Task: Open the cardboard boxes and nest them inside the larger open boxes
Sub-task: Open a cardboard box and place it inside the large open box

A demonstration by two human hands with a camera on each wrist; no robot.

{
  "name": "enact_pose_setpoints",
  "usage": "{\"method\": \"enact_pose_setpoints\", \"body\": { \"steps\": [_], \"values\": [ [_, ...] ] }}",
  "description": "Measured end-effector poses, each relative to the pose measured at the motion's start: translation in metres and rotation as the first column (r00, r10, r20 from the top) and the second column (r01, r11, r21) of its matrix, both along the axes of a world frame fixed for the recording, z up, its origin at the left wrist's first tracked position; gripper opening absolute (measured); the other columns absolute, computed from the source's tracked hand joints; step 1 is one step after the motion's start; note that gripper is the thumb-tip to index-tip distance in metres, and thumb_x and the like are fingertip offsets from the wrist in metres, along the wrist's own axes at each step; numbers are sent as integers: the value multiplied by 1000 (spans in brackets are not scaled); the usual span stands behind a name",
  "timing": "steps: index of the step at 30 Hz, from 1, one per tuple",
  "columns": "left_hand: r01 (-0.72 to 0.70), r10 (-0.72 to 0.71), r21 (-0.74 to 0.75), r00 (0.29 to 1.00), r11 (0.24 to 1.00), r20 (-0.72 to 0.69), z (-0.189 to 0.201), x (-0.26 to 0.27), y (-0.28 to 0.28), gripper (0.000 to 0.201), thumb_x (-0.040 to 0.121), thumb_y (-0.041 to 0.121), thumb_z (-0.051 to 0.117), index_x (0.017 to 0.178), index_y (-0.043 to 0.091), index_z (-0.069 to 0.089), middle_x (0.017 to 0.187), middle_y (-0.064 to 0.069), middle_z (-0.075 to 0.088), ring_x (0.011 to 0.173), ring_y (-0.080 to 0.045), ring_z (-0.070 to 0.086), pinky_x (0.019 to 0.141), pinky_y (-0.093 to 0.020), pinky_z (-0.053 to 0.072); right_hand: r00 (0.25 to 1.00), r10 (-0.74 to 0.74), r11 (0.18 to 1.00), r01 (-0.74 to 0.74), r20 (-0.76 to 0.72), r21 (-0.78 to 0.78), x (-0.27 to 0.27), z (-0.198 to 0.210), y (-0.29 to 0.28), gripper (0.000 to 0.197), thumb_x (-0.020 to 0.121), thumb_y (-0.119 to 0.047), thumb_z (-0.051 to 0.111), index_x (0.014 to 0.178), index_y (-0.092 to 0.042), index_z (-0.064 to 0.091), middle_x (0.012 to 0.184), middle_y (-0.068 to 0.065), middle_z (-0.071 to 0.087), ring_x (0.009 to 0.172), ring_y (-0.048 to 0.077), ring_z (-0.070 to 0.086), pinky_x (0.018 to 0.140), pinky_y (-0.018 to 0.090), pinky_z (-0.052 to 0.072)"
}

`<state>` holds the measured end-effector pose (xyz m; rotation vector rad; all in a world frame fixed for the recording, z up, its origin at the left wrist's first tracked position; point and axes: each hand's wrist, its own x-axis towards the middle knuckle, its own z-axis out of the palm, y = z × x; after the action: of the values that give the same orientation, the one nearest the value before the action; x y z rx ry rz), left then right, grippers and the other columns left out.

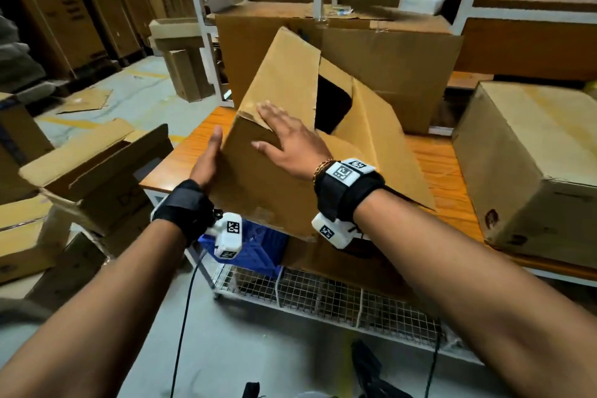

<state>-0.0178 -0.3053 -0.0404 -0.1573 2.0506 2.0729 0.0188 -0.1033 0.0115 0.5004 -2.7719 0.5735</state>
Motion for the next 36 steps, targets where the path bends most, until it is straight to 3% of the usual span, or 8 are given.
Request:
{"method": "enact_pose_setpoints", "body": {
  "steps": [4,10,15,18,22,26,30,36],
  "values": [
    [-74,77,27,990,997,-120,11,-8,-20,86,67,90,48,128,32,63,128,-5,65,119,-28,60,108,-48,39,999,42,990,-43,5,132,-7,-11,-46,69,95,-60,41,155,-38,17,164,-8,16,150,17,17,117,44,21],
    [-223,80,-410,938,884,-338,12,0,-31,59,86,53,64,135,22,55,129,3,59,119,-15,56,103,-32,44,985,158,912,-173,70,373,-9,-38,-71,62,94,-58,45,148,-28,34,160,0,28,143,23,32,111,46,34],
    [-204,-119,-758,930,620,-348,0,-3,-24,65,89,68,42,138,26,51,143,-5,51,129,-27,48,106,-42,40,988,106,947,-136,117,291,-5,-31,-45,65,94,-66,34,147,-28,39,158,-1,32,142,21,33,112,44,30],
    [-197,-220,-905,930,378,-295,14,3,-5,90,72,93,21,130,31,50,142,-9,43,129,-35,43,103,-54,37,994,-37,961,9,99,275,-6,-23,2,65,94,-69,26,139,-29,49,150,-2,45,135,21,42,108,44,33],
    [-44,-302,-981,948,188,-100,24,4,30,121,49,106,19,149,39,23,162,-6,14,146,-42,11,107,-75,9,946,-317,884,266,74,383,-8,-22,79,65,91,-71,27,135,-29,51,151,1,43,139,27,34,111,51,23],
    [28,-323,-983,946,184,-33,26,5,46,128,44,106,27,152,39,13,163,-6,3,146,-46,-3,105,-79,4,882,-414,901,364,223,234,-6,-35,122,65,91,-70,32,142,-31,45,163,4,18,147,33,19,115,52,20],
    [5,-337,-991,941,136,-41,27,9,46,130,42,107,23,152,39,13,163,-7,6,147,-45,-1,105,-78,2,865,-410,912,398,291,102,-9,-45,121,67,91,-69,37,148,-33,40,165,4,12,145,34,26,113,44,26],
    [-102,-347,-987,928,124,-139,40,22,71,99,64,93,36,139,29,40,145,-8,42,131,-37,40,103,-69,24,854,-428,903,417,295,104,-10,-47,118,69,88,-72,38,147,-36,41,164,1,14,143,34,30,110,45,32]
  ]
}}
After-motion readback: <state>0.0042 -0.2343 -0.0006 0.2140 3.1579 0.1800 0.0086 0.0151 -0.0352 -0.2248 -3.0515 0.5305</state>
